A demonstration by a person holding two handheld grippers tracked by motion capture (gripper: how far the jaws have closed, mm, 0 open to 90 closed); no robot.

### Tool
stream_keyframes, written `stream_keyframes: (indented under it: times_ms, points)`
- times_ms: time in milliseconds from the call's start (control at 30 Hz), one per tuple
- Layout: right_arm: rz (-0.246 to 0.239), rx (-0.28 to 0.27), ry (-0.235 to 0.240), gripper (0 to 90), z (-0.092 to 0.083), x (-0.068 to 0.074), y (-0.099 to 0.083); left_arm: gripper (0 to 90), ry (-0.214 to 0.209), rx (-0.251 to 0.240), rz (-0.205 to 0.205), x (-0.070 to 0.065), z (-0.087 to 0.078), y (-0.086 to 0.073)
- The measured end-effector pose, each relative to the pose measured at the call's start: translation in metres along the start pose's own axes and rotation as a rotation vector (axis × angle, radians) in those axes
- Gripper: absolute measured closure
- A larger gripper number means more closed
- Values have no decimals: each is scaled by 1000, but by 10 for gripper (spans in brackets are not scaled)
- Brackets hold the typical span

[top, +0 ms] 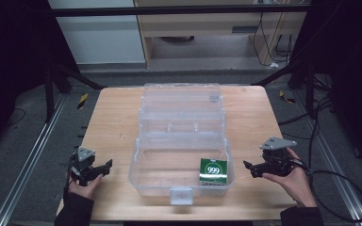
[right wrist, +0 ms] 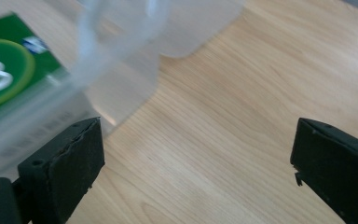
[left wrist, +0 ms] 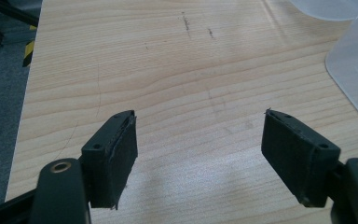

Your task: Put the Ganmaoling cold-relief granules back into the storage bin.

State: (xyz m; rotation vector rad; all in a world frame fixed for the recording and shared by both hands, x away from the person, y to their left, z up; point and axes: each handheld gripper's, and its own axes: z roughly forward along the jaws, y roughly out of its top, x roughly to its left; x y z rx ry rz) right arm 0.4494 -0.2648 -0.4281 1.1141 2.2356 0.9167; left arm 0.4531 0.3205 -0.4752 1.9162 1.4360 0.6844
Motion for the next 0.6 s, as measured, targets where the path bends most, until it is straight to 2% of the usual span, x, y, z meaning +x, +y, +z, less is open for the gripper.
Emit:
stream_keyframes:
  times_ms: [33,67,100,233,333,400,500,600]
  points:
    - [0,0,0,31,0,0,0,262,-1,-1,-2,0,0,0]
    - [36,-4,-28,27,5,-5,-8,267,-1,1,-1,0,0,0]
    - [36,-4,-28,27,5,-5,-8,267,-1,1,-2,0,0,0]
    - [128,-23,-101,22,14,-18,-23,282,0,5,-3,1,2,0]
    - [175,-3,-136,15,20,-24,-32,287,0,8,-7,2,3,-1]
    - [189,3,-143,16,21,-25,-34,289,1,12,-8,3,3,-1]
    - [209,54,-169,9,31,-28,-44,301,5,20,-9,5,5,-1]
    - [219,61,-176,7,33,-29,-47,309,8,24,-12,6,6,-2]
